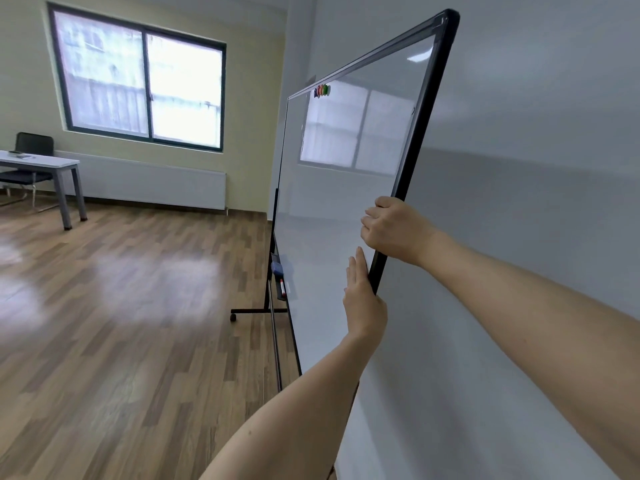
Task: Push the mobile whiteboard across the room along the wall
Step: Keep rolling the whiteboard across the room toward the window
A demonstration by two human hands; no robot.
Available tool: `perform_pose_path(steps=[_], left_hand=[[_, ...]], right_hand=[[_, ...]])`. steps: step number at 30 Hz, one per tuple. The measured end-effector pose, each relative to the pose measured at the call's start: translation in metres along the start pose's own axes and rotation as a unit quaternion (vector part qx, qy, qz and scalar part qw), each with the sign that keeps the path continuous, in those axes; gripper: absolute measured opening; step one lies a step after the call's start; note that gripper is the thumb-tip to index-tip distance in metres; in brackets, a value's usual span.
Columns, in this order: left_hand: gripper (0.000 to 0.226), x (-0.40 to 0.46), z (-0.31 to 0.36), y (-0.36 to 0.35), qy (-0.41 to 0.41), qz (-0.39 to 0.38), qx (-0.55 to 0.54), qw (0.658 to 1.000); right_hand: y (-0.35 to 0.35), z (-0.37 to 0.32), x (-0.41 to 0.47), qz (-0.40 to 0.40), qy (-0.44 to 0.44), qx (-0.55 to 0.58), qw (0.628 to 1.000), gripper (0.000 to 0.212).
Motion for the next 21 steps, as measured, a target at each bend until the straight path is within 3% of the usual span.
perform_pose_path(steps=[13,21], left_hand=[[0.097,0.190,-0.145,-0.033,0.000,0.030,0.019,0.999],[0.098,0.292,-0.218,-0.042,0.015,0.041,0.030,0.999]], right_hand=[[-0.157,-0.026,0.182,-0.005,0.018,-0.030,0.999,0.038],[-0.227,-0.039,0.280,0.069,-0.002,-0.022,0.997,0.038]])
Point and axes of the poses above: each hand's wrist, its own x-axis towards the middle knuckle, its own y-axis out of the back of the hand, z = x × y, the point moved 3 cm from there along x, towards the middle knuckle, and after that the axes turned 15 degrees about -y, right-handed, at the moved point
